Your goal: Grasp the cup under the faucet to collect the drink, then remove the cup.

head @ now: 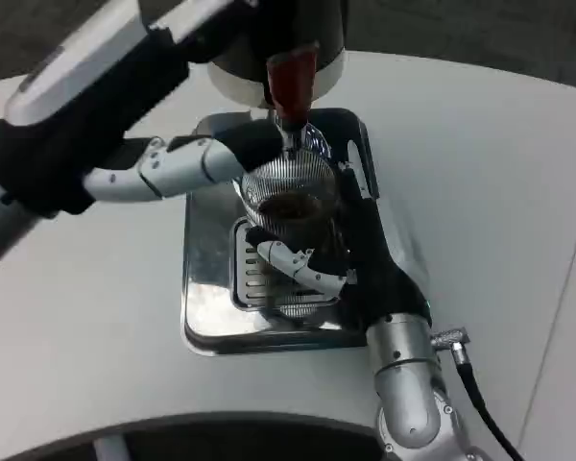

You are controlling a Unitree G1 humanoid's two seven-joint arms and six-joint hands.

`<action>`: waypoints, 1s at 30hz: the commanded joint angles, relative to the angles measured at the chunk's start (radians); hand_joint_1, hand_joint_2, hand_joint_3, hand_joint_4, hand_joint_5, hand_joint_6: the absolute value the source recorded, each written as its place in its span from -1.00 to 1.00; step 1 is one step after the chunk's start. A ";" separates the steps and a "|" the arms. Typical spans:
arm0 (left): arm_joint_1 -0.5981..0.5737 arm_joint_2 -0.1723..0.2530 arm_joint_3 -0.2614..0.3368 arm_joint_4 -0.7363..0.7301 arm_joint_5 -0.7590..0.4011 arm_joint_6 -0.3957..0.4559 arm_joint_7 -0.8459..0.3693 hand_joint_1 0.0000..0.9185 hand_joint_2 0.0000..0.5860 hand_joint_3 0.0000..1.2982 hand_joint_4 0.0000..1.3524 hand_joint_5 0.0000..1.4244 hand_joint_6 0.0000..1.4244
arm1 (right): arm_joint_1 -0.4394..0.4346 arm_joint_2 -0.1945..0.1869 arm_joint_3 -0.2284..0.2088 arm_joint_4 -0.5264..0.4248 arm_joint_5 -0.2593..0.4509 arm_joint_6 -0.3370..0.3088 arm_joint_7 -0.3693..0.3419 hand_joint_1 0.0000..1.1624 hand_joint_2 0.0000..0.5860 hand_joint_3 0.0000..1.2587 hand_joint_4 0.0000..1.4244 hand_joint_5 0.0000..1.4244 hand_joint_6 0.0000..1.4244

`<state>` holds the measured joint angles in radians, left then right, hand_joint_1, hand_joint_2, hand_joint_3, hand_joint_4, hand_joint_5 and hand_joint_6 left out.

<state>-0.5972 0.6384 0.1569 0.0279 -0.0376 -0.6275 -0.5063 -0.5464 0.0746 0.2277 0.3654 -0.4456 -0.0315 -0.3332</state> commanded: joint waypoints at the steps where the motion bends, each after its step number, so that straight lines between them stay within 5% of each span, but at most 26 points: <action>1: 0.055 -0.030 0.056 -0.023 -0.038 -0.018 0.061 -1.00 -0.35 -0.98 -1.00 -0.86 -0.93 | -0.004 0.019 0.008 0.048 0.017 -0.013 0.006 0.33 -0.38 -1.00 -0.81 -0.84 -0.71; 18: 0.277 -0.044 0.171 -0.141 -0.103 0.133 0.118 -1.00 -0.35 -0.93 -1.00 -0.84 -0.93 | -0.057 0.027 -0.020 0.175 0.078 -0.100 0.008 0.42 -0.34 -0.69 -0.44 -0.59 -0.51; 22: 0.287 -0.040 0.173 -0.140 -0.108 0.131 0.106 -1.00 -0.35 -0.92 -1.00 -0.83 -0.92 | -0.070 0.029 -0.025 0.203 0.077 -0.136 -0.024 0.54 -0.35 -0.44 -0.18 -0.36 -0.27; 30: 0.288 -0.033 0.163 -0.133 -0.103 0.128 0.097 -1.00 -0.35 -0.91 -1.00 -0.83 -0.92 | -0.067 0.025 -0.018 0.195 0.057 -0.179 -0.096 0.69 -0.43 -0.20 0.02 -0.02 0.18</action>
<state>-0.3230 0.5908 0.3203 -0.1011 -0.1456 -0.4980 -0.4003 -0.6300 0.0821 0.2035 0.5505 -0.3834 -0.1986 -0.4129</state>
